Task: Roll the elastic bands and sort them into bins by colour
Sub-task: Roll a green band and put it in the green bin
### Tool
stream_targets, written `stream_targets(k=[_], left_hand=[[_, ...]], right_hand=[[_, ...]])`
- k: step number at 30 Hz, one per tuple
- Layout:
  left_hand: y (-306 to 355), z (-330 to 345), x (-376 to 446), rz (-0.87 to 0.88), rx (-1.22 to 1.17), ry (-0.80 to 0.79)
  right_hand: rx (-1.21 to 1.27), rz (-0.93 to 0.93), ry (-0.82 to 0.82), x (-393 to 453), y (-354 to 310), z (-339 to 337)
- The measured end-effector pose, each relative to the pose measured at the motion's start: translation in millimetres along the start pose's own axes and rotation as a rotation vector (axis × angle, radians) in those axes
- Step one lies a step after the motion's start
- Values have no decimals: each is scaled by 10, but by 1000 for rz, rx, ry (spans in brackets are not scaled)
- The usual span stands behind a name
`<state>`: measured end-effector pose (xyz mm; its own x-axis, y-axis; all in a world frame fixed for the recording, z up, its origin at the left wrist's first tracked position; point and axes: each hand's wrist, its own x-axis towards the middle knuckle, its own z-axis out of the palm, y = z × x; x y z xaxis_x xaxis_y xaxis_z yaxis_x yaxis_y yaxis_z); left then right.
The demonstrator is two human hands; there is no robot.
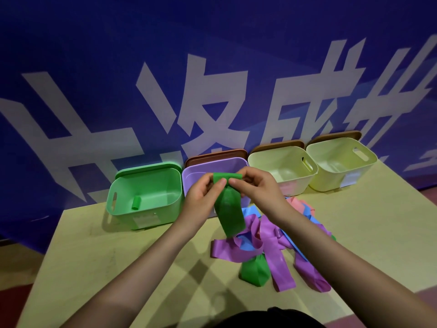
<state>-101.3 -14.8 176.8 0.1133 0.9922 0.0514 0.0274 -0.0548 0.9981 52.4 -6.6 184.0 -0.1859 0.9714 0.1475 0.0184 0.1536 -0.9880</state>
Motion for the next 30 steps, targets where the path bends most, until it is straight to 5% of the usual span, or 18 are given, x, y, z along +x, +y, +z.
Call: stream_targets(k=[7, 21, 30], left_hand=[[29, -10, -19, 88, 12, 19], [66, 32, -57, -278, -327, -46], [107, 53, -58, -252, -406, -37]], right_hand=[[-13, -6, -9, -57, 25, 26], [-68, -102, 115, -48, 13, -9], [-741, -630, 19, 17, 67, -166]])
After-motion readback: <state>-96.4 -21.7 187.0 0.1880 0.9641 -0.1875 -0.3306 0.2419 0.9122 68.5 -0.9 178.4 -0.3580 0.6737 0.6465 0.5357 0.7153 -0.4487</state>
